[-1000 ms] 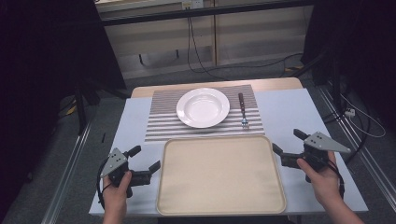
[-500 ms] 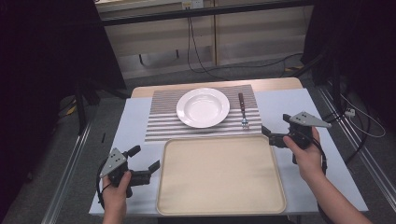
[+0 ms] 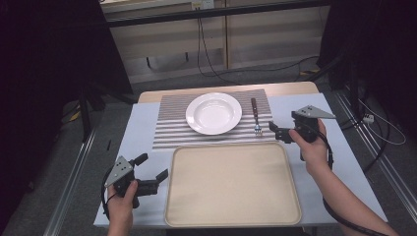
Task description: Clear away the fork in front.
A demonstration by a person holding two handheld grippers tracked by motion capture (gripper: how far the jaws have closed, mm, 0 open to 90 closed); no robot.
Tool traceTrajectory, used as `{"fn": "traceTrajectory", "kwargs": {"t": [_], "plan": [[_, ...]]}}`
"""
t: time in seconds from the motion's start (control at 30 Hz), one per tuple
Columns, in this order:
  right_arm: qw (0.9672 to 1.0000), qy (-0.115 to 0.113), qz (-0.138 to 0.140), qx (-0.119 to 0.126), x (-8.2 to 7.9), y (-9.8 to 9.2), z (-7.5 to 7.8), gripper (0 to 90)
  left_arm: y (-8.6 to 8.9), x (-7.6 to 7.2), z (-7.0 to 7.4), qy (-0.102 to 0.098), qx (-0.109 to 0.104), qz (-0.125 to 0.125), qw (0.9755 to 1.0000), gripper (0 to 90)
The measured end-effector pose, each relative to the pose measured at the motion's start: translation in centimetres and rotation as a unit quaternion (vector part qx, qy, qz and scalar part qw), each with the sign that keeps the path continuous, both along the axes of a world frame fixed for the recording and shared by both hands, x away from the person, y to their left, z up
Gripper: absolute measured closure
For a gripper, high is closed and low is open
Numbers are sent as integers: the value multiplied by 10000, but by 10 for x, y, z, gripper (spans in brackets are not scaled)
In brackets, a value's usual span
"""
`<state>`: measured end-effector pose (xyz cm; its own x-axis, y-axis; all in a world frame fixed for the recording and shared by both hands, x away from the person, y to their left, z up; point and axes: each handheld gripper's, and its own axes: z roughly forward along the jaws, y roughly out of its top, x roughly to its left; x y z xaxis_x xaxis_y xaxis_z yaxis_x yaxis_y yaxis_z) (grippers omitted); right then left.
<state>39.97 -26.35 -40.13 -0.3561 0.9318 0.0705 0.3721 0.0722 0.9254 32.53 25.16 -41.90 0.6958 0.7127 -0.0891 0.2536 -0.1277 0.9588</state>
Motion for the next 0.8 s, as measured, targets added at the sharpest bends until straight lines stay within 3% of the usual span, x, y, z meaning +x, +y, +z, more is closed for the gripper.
{"fn": "traceTrajectory", "kwargs": {"t": [0.53, 0.77, 0.8], "plan": [[9998, 110, -138, -29, 29, 8, -1, 50, 0, 0, 0, -8, -87, -39, 10000, 21], [9993, 253, -228, -174, 41, 9, 1, 50, 0, 0, 0, 20, -23, -69, 10000, 21], [9989, 369, -240, -143, 45, 9, 1, 48, 0, 0, 0, 11, -11, -66, 10000, 21]]}}
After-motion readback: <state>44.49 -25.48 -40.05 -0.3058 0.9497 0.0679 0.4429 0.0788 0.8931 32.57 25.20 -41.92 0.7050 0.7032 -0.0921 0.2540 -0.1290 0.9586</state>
